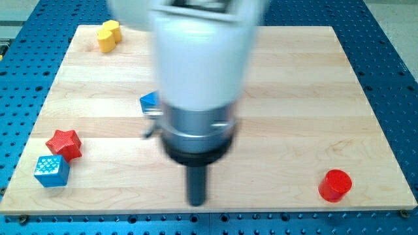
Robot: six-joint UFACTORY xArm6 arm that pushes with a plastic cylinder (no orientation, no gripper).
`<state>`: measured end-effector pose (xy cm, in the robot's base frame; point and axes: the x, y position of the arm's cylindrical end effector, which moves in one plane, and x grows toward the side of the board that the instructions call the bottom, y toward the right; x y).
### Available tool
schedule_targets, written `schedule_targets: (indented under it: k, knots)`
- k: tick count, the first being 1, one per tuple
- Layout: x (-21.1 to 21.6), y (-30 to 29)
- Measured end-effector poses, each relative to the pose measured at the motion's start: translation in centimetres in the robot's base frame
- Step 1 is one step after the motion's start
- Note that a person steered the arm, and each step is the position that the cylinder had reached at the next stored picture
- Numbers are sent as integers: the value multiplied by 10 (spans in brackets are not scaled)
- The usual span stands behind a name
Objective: Move the red star into the red circle
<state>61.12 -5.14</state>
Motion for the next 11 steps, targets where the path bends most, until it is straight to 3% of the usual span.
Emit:
schedule_targets:
  k: [2,3,4,6,7,8,9,11]
  knots:
    - [3,-183]
    - [-61,-250]
    - [-85,-200]
    - [-63,74]
    - [-59,103]
    - [-93,58]
    - [-92,131]
    - [-64,198]
